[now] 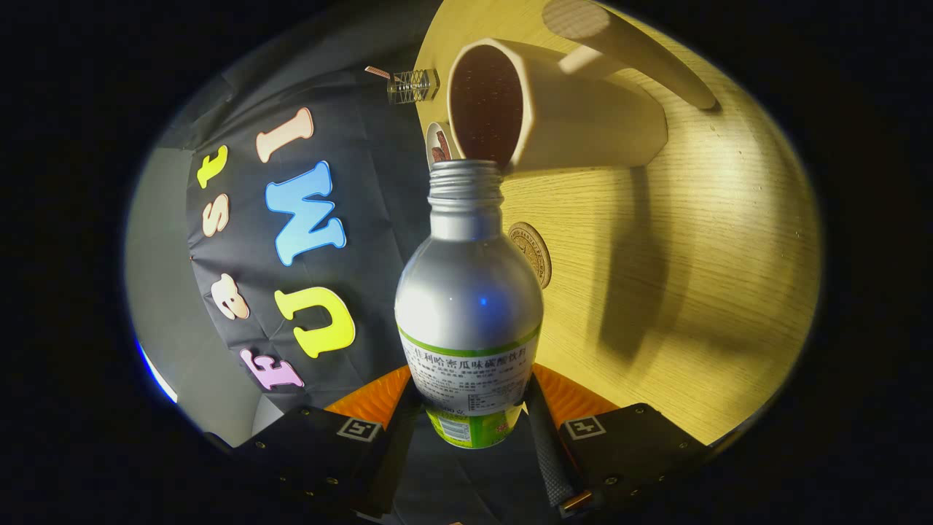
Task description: Take the bottle from table, then pour the juice into the cup, finally place the bottle on the coaster
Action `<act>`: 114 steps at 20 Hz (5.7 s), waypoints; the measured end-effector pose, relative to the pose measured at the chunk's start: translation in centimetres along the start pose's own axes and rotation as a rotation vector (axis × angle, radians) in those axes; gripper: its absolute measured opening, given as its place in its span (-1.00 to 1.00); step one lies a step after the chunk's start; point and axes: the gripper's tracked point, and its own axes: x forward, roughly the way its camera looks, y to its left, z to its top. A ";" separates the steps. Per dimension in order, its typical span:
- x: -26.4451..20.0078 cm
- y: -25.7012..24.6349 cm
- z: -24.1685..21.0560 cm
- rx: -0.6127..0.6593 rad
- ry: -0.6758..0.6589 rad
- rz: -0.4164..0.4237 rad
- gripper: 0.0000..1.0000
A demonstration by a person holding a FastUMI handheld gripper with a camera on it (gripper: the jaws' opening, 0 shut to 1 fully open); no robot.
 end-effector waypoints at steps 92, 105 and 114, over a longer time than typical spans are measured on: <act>0.8 -2.3 1.5 -0.433 -0.156 -0.226 0.52; 1.4 -2.0 4.2 -0.973 -0.338 -0.372 0.52; 5.0 0.0 5.1 -1.210 -0.416 -0.417 0.52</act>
